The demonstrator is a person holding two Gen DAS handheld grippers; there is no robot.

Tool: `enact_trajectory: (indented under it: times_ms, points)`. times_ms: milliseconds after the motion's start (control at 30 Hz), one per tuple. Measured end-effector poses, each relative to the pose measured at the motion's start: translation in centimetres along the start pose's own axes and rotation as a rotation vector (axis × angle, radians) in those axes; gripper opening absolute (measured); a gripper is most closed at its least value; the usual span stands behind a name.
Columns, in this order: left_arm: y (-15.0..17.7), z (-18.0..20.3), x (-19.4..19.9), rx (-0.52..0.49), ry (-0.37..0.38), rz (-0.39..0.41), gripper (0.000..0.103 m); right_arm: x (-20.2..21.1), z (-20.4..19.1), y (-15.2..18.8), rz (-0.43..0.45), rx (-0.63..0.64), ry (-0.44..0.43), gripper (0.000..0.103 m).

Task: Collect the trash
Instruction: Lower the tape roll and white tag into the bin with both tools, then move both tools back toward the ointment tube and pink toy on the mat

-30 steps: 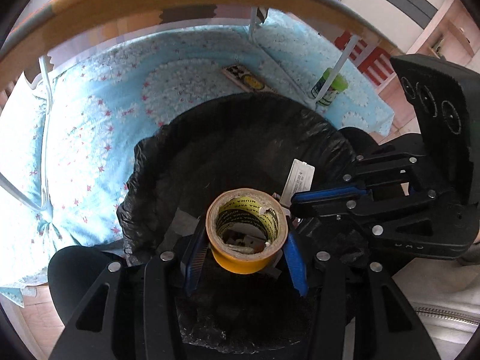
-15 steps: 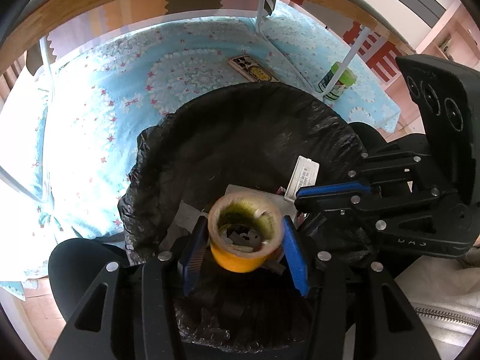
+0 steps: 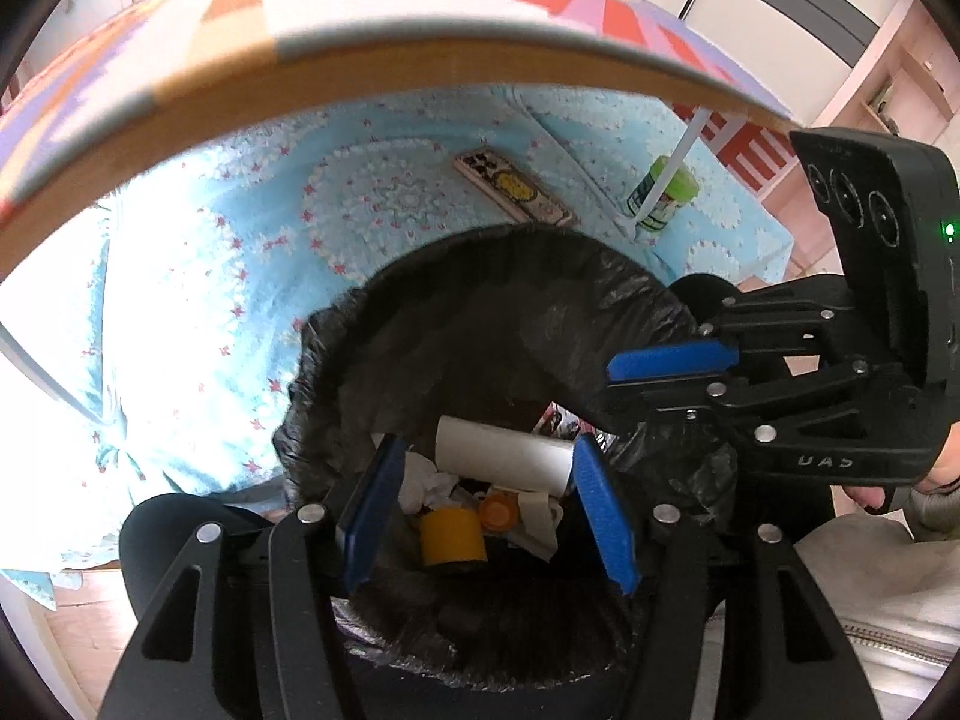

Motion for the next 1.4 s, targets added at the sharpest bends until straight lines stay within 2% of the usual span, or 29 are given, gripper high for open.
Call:
enact_trajectory:
  times_ms: [600,733,1000,1400]
  points:
    - [-3.2,1.8,6.9,-0.084,-0.016,0.151,0.056,6.8,0.5,-2.6,0.147,0.004,0.036,0.021]
    - [-4.2,2.1,8.1,-0.108,-0.046,0.175,0.056,8.2,0.7,-3.6,0.180,0.014,0.046,0.021]
    - [-7.6,2.5,11.0,-0.152,-0.059,0.247,0.056,10.2,1.3,-5.8,0.230,0.041,0.067,0.025]
    - [-13.2,0.8,13.4,-0.195,-0.095,0.316,0.056,11.7,2.8,-11.2,0.290,0.064,0.080,0.026]
Point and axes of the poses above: each gripper's, at about its wrist camera, not at the fingertips, and x roughly against the way its jaws point, z to its right, y to its underside, the point moved 8 cm from there along -x, roughly the way its jaws point, and after that the axes turned 9 degrees about y, right-handed, at the moved point
